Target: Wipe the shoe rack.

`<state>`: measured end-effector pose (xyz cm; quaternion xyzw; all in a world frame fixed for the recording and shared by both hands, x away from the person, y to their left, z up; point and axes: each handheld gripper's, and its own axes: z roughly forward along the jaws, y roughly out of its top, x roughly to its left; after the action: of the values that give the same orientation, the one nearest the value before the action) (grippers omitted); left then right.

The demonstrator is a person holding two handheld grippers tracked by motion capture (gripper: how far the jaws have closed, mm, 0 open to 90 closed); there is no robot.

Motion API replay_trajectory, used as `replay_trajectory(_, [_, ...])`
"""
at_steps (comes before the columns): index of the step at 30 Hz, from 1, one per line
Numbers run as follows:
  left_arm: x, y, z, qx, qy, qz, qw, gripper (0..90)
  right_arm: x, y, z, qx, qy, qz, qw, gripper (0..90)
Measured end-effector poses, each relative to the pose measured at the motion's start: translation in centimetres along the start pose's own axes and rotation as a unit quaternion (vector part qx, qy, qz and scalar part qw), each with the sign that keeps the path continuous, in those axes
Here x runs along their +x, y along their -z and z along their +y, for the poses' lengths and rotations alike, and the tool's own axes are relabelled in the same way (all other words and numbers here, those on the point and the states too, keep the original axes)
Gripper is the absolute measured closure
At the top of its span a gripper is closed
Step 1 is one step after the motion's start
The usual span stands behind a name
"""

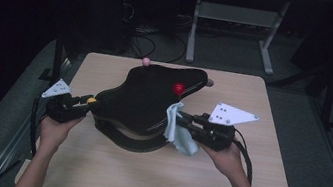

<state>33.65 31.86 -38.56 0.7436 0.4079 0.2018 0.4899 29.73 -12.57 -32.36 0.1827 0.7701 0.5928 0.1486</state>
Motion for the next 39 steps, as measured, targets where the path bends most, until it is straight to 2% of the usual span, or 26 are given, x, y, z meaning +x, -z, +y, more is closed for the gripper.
replay_trajectory(5, [0.1, 0.0, 0.0, 0.000, 0.000, -0.003, 1.0000, 60.1, -1.8, -0.6, -0.5, 0.009, -0.023, -0.030, 0.9992, 81.5])
replay_trajectory(7, [0.1, 0.0, 0.0, -0.001, 0.000, -0.003, 1.0000, 60.1, -2.1, -0.2, -0.5, -0.002, -0.028, -0.042, 0.9987, 81.6])
replay_trajectory(12, [0.0, 0.0, 0.0, 0.000, -0.002, -0.002, 1.0000, 60.1, -2.3, 0.9, 0.8, -0.038, -0.023, -0.063, 0.9970, 81.7])
replay_trajectory(14, [0.0, 0.0, 0.0, 0.000, -0.001, -0.002, 1.0000, 60.1, -2.6, 0.8, 1.2, -0.042, -0.022, -0.069, 0.9965, 81.7])
replay_trajectory(17, [0.0, 0.0, 0.0, -0.001, 0.000, -0.001, 1.0000, 60.1, -3.0, -0.2, 1.0, -0.023, -0.021, -0.080, 0.9963, 81.6])
replay_trajectory(21, [0.0, 0.0, 0.0, -0.001, -0.001, -0.002, 1.0000, 60.1, -3.4, -1.1, -0.3, 0.005, -0.035, -0.077, 0.9964, 81.5])
replay_trajectory(23, [0.1, 0.0, 0.0, -0.002, 0.000, -0.002, 1.0000, 60.1, -3.4, -1.0, -0.3, 0.006, -0.033, -0.080, 0.9962, 81.4])
replay_trajectory(27, [0.1, 0.0, 0.0, -0.002, 0.000, -0.002, 1.0000, 60.1, -3.5, -0.2, 0.9, -0.021, -0.032, -0.082, 0.9959, 81.5])
replay_trajectory(29, [0.0, 0.0, 0.0, -0.002, -0.001, 0.000, 1.0000, 60.1, -3.6, -0.6, 0.9, -0.012, -0.029, -0.084, 0.9959, 81.5])
replay_trajectory(32, [0.0, 0.0, 0.0, -0.001, -0.002, 0.000, 1.0000, 60.1, -3.5, -1.4, 0.0, 0.001, -0.039, -0.078, 0.9962, 81.4])
replay_trajectory(34, [0.1, 0.0, 0.0, -0.001, -0.003, -0.002, 1.0000, 60.1, -3.3, -2.2, -0.7, 0.024, -0.032, -0.072, 0.9966, 81.4])
replay_trajectory(37, [0.0, 0.0, 0.0, -0.001, -0.003, -0.001, 1.0000, 60.1, -3.4, -2.0, -0.9, 0.024, -0.035, -0.076, 0.9962, 81.4])
replay_trajectory(39, [0.0, 0.0, 0.0, 0.000, -0.005, -0.001, 1.0000, 60.2, -3.8, -1.5, -0.9, 0.026, -0.033, -0.091, 0.9949, 81.4])
